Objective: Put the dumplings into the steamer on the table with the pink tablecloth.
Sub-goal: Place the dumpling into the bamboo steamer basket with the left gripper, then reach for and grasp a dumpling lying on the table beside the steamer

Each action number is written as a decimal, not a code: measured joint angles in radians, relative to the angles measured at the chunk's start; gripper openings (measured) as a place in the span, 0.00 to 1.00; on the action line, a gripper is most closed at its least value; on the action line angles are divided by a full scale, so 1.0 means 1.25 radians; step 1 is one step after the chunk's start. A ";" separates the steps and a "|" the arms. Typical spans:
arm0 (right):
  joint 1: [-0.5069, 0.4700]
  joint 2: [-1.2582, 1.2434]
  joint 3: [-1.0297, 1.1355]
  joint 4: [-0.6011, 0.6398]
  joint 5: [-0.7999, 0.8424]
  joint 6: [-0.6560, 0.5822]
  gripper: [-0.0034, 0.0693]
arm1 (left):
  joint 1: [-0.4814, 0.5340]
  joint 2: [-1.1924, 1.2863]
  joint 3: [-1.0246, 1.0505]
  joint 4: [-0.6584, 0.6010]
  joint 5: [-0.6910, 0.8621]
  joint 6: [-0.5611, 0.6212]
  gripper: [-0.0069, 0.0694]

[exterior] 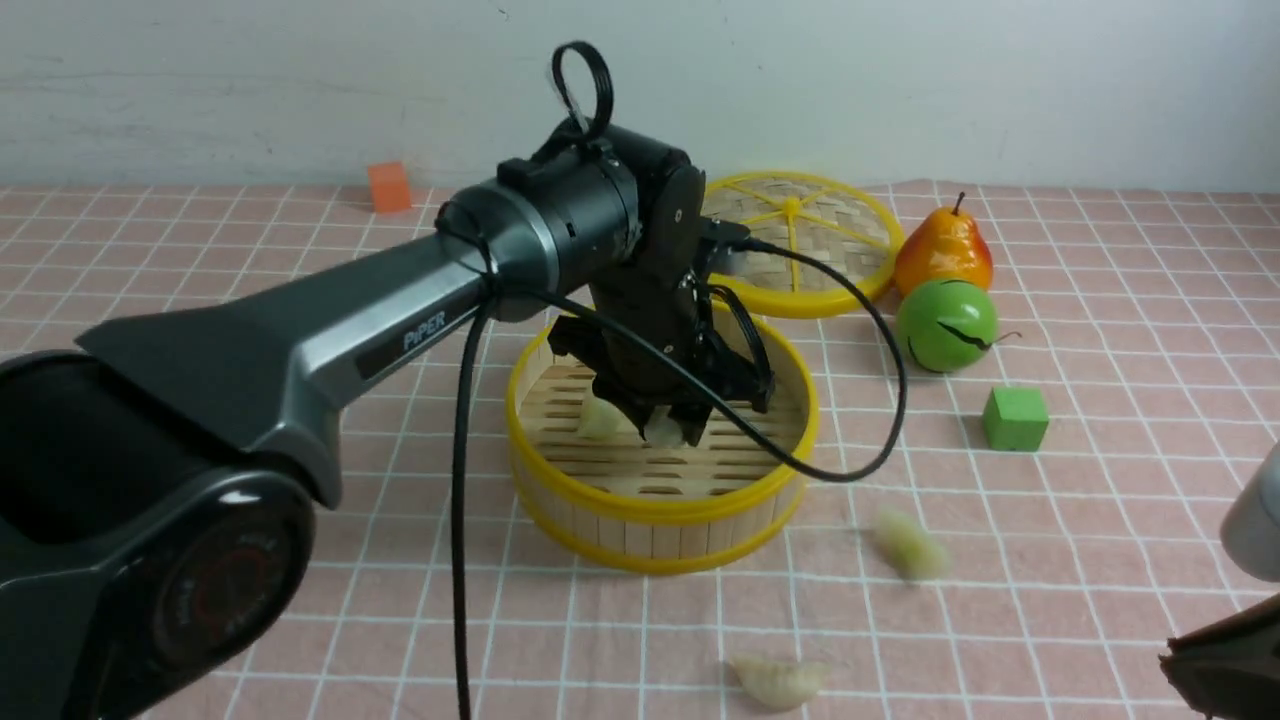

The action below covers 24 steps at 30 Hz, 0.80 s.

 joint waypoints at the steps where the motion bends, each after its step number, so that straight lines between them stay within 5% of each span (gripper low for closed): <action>1: 0.000 0.000 0.002 0.009 0.000 0.000 0.10 | 0.000 0.005 -0.001 0.007 0.000 -0.005 0.47; 9: 0.000 0.000 0.038 0.021 0.000 0.001 0.08 | 0.001 -0.036 -0.040 0.058 0.057 -0.048 0.72; 13: 0.000 0.019 -0.002 -0.003 -0.002 0.001 0.02 | 0.004 -0.119 -0.100 0.076 0.145 -0.048 0.73; 18: 0.000 0.091 -0.070 -0.083 -0.003 0.001 0.02 | 0.004 -0.251 -0.112 0.080 0.179 -0.048 0.62; 24: -0.041 0.258 -0.155 -0.070 0.001 -0.044 0.02 | 0.004 -0.471 -0.027 0.087 0.182 -0.048 0.30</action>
